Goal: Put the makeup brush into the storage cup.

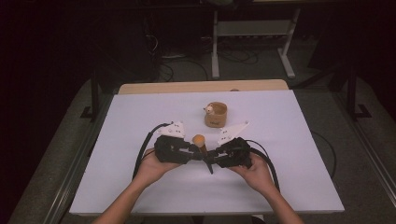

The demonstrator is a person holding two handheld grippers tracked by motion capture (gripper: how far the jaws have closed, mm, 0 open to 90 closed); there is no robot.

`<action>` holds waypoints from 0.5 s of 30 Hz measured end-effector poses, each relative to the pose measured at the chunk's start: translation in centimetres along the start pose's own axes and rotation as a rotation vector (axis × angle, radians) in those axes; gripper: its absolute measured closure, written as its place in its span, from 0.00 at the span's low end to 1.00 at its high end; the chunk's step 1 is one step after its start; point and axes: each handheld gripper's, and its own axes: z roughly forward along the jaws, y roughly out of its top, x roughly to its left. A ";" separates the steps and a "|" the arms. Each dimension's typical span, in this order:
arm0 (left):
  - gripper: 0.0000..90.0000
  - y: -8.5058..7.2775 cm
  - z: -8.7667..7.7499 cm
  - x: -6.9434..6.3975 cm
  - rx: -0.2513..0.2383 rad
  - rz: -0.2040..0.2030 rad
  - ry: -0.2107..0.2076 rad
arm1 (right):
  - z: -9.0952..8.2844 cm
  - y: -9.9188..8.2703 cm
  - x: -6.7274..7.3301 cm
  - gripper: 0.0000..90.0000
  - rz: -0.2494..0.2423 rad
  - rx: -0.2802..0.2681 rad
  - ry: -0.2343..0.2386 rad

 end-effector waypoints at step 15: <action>0.66 -2.0 -2.1 -0.5 0.015 -0.004 0.084 | -1.4 -0.6 -1.5 0.82 0.050 0.006 -0.025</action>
